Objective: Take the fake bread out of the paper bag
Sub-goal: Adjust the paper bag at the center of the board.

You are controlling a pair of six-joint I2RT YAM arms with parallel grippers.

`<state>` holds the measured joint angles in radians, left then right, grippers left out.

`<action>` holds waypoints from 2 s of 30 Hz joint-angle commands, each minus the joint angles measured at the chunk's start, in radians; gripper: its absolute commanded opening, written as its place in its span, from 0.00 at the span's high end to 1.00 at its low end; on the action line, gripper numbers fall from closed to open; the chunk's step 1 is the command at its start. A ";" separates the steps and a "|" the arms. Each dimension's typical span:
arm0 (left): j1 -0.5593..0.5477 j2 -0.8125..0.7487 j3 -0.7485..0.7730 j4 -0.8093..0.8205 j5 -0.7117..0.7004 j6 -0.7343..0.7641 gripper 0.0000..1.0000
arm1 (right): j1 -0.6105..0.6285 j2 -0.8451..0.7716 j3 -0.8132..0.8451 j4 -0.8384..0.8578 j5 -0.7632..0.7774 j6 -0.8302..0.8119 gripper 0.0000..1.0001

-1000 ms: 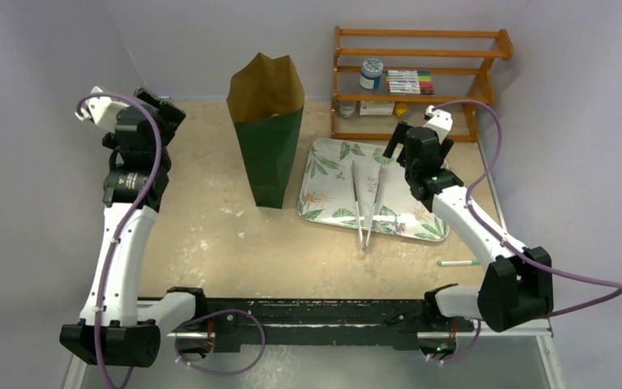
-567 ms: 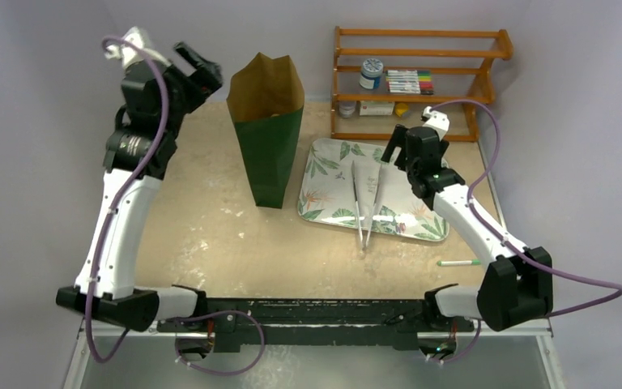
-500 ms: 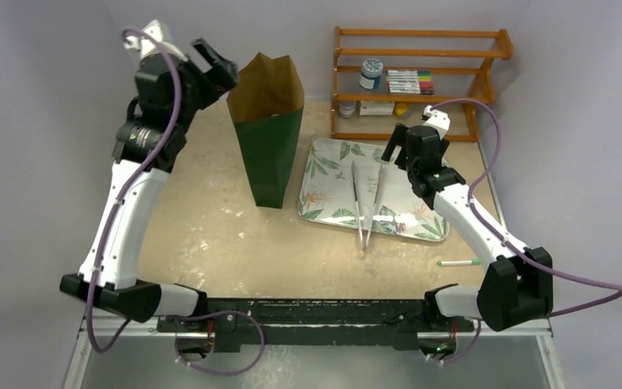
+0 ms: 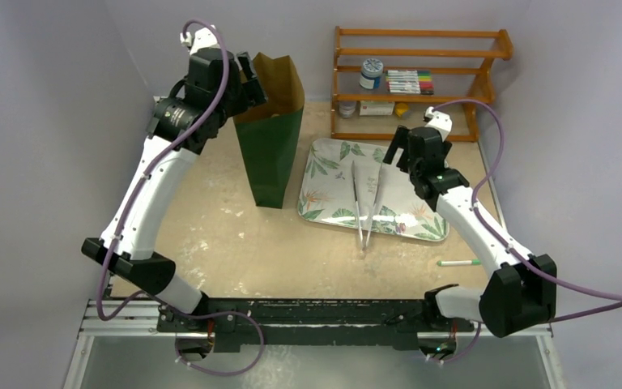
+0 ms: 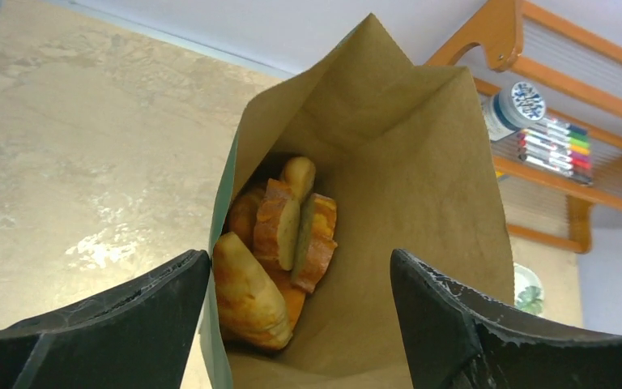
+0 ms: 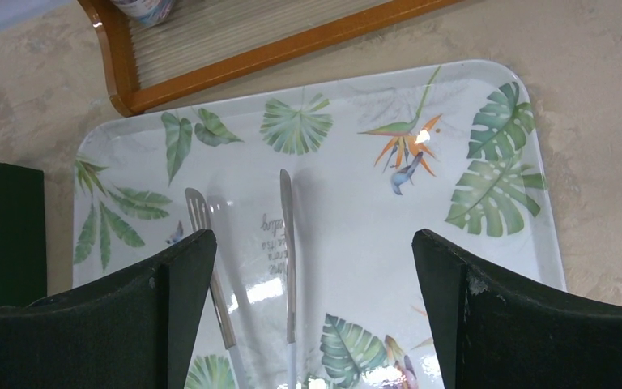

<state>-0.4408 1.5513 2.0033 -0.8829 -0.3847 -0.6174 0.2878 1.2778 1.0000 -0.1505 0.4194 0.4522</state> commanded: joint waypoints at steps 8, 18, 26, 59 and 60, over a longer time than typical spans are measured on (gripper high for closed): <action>-0.148 0.135 0.124 -0.223 -0.424 0.035 0.32 | 0.005 -0.038 0.050 -0.022 -0.026 -0.018 0.07; -0.156 0.206 0.135 -0.327 -0.675 0.019 1.00 | 0.007 -0.025 0.054 -0.035 -0.078 -0.022 0.11; -0.113 0.225 0.237 -0.331 -1.087 0.076 1.00 | 0.022 0.003 0.093 -0.040 -0.102 -0.020 0.13; -0.188 -0.569 -1.166 0.474 -0.715 -0.129 1.00 | 0.317 0.110 -0.214 -0.059 -0.083 0.271 0.13; -0.189 -0.573 -1.183 0.466 -0.713 -0.144 1.00 | 0.334 0.124 -0.216 -0.058 -0.076 0.282 0.13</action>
<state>-0.6285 1.0130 0.8734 -0.3855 -1.1400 -0.6720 0.5716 1.3762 0.7948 -0.2371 0.3229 0.6670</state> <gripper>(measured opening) 0.006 0.864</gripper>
